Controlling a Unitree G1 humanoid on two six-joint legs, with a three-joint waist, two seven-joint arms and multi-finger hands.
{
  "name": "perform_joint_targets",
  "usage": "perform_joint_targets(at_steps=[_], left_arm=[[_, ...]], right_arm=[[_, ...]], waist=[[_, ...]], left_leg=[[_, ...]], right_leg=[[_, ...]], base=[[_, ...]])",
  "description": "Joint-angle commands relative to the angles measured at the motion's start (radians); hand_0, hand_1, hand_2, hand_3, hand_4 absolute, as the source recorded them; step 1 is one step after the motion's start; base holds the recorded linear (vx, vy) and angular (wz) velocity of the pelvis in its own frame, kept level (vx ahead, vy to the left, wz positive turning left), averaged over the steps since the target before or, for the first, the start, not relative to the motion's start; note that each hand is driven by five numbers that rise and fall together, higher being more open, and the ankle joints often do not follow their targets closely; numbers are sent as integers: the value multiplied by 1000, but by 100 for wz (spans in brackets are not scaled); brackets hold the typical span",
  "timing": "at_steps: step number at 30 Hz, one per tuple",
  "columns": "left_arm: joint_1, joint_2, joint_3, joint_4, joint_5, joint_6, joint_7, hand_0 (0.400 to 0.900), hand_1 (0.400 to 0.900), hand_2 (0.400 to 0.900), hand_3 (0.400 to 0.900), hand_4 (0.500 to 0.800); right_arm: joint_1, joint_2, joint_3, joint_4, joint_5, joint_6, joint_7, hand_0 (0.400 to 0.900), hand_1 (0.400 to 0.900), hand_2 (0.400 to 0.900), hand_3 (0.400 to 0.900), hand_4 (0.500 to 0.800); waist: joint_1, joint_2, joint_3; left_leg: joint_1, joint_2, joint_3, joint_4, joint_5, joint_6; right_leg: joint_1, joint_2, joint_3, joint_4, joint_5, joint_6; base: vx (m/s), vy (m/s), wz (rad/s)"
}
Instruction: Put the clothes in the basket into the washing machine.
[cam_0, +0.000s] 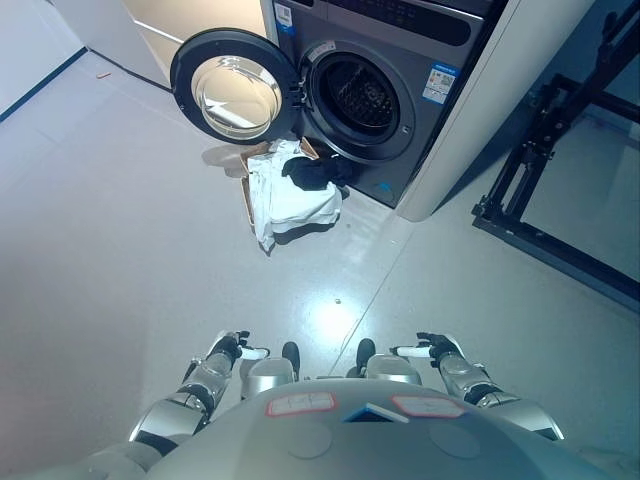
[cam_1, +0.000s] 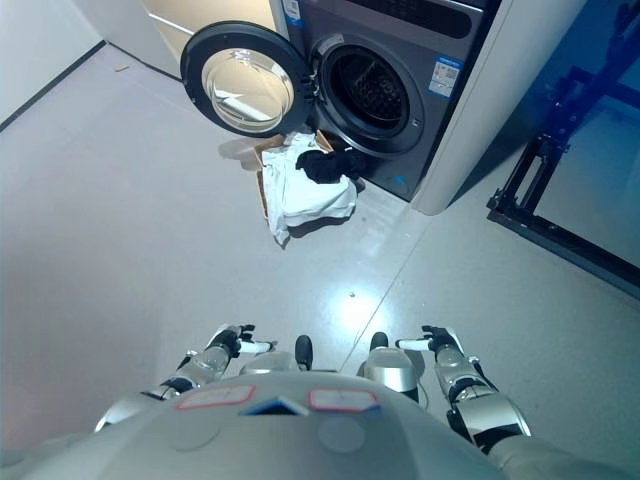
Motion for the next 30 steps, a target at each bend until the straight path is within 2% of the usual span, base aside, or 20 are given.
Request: perform_joint_targets(at_steps=[1,13,19,24,25,27,29,30], left_arm=[[-66,21,8,82,0,-12,7,900,900,900,900,800],[-69,25,10,86,-4,-11,9,900,900,900,900,800],[-80,27,15,84,-20,-11,15,900,900,900,900,800],[-119,51,16,80,-28,-10,26,900,900,900,900,800],[-126,54,20,83,-30,-10,24,900,900,900,900,800],[-132,59,17,84,-24,-11,18,900,900,900,900,800],[-144,67,9,84,-22,-9,16,900,900,900,900,800],[-147,69,4,84,-21,-10,15,900,900,900,900,800]], right_arm=[[-66,-3,21,48,-6,-14,-12,900,900,900,900,800],[-70,-5,20,50,-4,-14,-12,900,900,900,900,800],[-91,-23,15,49,-16,-11,-19,900,900,900,900,800],[-127,-37,3,46,-9,-14,-19,900,900,900,900,800],[-130,-41,0,48,-9,-17,-16,900,900,900,900,800],[-132,-47,-2,46,-16,-20,-14,900,900,900,900,800],[-145,-52,1,38,-18,-22,-20,900,900,900,900,800],[-149,-59,-1,36,-20,-24,-24,900,900,900,900,800]], waist=[[17,-36,5],[14,-36,9],[18,-29,27],[19,-15,56],[15,-11,62],[-4,-3,97],[-23,10,128],[-30,11,131]], left_leg=[[10,-16,21,3,-70,-17],[9,-17,23,3,-75,-14],[-10,-38,16,3,-72,14],[-60,-69,0,52,-91,63],[-48,-76,-10,53,-98,76],[-22,-84,-28,56,-103,93],[-4,-69,-44,58,-104,97],[6,-68,-46,58,-111,94]], right_leg=[[25,-29,-1,8,-24,61],[23,-31,6,8,-25,62],[-17,-44,28,42,-23,66],[-135,-71,50,267,-59,72],[-165,-82,56,357,-46,75],[-236,-95,81,528,33,80],[-313,-68,100,658,40,71],[-337,-69,91,645,35,67]], base=[[0,0,0],[3,1,-1],[-4,40,-11],[-9,134,1],[88,192,27],[90,182,40],[137,120,35],[248,41,41]])
